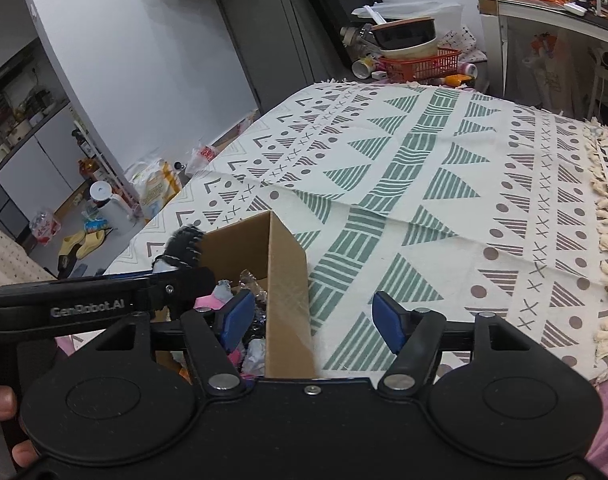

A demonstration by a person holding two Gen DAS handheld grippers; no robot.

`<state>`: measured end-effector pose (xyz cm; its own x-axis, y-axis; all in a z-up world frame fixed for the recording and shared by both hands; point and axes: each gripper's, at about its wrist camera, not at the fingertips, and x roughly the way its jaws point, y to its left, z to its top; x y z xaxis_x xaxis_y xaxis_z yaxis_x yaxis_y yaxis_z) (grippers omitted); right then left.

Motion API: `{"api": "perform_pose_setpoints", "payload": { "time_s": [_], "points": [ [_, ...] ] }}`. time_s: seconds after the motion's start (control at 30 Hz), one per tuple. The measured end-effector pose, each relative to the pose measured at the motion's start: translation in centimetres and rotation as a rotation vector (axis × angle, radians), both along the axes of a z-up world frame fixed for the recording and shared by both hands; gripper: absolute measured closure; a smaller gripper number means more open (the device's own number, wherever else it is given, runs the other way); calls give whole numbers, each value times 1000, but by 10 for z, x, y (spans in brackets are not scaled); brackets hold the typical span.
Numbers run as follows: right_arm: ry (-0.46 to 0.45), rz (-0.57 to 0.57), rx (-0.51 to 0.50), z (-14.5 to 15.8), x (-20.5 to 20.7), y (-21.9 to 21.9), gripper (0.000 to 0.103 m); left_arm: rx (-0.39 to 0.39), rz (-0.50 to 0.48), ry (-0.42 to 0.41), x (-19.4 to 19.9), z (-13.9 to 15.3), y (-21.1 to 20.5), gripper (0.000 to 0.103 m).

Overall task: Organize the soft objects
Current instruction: 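Open the left tool dropping the black plush while the right tool releases the paper ball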

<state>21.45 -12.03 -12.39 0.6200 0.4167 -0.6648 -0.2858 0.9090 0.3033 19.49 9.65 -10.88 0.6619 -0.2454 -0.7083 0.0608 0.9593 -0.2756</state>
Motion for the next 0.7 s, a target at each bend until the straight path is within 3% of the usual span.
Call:
{"api": "perform_pose_setpoints", "payload": {
  "time_s": [0.07, 0.47, 0.7],
  "points": [
    [3, -2, 5, 0, -1, -3, 38, 31, 9, 9, 0, 2, -4, 35],
    [4, -11, 39, 4, -7, -14, 37, 68, 38, 19, -21, 12, 12, 34],
    [-16, -9, 60, 15, -16, -18, 28, 122, 40, 8, -39, 24, 17, 34]
  ]
}}
